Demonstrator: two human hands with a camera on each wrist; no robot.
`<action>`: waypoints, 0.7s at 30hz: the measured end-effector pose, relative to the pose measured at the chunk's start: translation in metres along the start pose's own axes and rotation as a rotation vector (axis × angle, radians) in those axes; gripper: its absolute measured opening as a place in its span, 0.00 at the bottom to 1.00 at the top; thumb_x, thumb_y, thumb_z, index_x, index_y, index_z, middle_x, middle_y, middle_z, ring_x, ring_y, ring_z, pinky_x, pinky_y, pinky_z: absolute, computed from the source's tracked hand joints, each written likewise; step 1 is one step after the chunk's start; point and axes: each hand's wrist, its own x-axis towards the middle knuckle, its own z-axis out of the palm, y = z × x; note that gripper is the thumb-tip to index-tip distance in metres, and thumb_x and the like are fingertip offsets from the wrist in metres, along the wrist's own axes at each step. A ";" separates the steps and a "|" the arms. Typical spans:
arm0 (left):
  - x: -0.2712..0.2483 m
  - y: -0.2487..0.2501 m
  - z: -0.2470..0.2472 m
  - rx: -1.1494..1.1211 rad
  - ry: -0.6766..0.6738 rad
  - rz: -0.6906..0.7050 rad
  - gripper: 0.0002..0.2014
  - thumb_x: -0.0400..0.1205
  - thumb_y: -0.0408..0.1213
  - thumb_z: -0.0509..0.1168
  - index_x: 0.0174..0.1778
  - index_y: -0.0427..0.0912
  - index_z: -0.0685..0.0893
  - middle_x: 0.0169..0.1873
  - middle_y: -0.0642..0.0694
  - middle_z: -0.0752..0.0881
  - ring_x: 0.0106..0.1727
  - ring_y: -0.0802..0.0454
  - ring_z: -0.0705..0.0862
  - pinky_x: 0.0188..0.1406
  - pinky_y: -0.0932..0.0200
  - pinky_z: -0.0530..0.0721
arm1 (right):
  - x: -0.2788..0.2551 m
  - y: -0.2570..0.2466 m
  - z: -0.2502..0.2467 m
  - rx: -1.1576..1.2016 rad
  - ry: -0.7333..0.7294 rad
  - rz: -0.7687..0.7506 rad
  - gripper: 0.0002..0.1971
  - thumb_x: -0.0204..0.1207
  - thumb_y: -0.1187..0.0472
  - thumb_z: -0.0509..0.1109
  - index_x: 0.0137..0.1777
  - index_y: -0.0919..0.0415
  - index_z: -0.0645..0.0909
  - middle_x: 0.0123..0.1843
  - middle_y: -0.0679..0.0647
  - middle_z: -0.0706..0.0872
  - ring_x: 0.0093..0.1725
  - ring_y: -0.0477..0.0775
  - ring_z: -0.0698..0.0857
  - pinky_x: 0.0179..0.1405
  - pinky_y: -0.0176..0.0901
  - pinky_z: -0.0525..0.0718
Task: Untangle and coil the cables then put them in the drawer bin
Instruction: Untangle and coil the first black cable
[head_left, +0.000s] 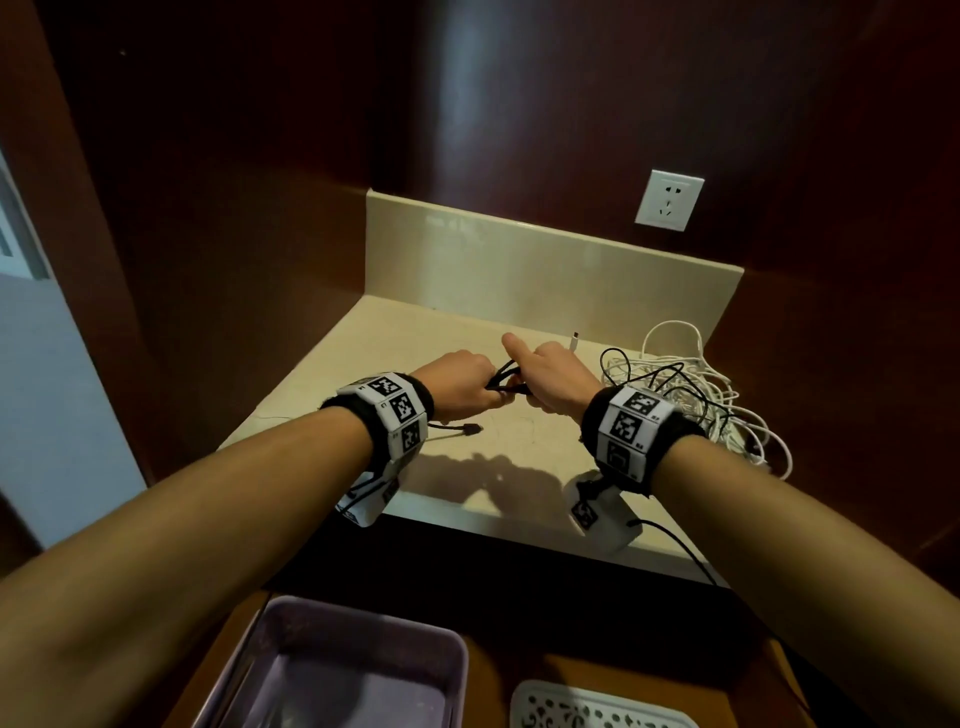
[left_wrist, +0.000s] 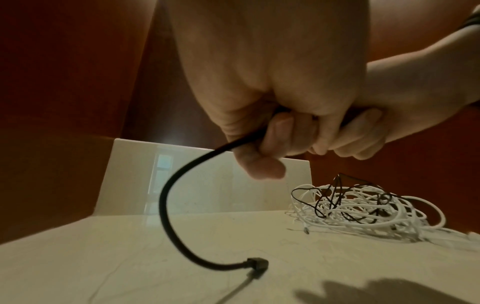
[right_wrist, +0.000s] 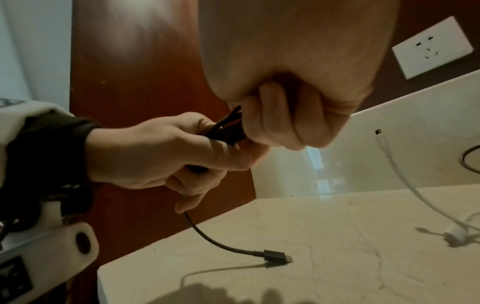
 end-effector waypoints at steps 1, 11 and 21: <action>0.000 0.000 0.001 0.021 0.002 0.012 0.19 0.86 0.50 0.60 0.36 0.40 0.80 0.25 0.47 0.76 0.30 0.47 0.74 0.26 0.56 0.66 | 0.000 0.000 -0.001 -0.012 -0.011 0.031 0.29 0.86 0.46 0.52 0.31 0.64 0.78 0.23 0.55 0.76 0.21 0.54 0.70 0.24 0.40 0.69; -0.003 0.001 0.004 0.169 0.028 0.085 0.12 0.87 0.49 0.58 0.45 0.46 0.80 0.36 0.44 0.86 0.31 0.52 0.75 0.31 0.56 0.67 | -0.003 0.001 -0.002 -0.033 -0.164 0.252 0.23 0.83 0.52 0.54 0.28 0.61 0.73 0.24 0.52 0.70 0.21 0.51 0.64 0.23 0.37 0.60; -0.012 0.002 0.008 -0.138 -0.121 0.099 0.18 0.87 0.53 0.54 0.57 0.41 0.76 0.38 0.42 0.83 0.37 0.48 0.79 0.38 0.54 0.73 | 0.000 0.013 -0.008 -0.001 0.027 0.095 0.22 0.80 0.61 0.61 0.22 0.62 0.71 0.25 0.58 0.71 0.25 0.56 0.67 0.27 0.46 0.63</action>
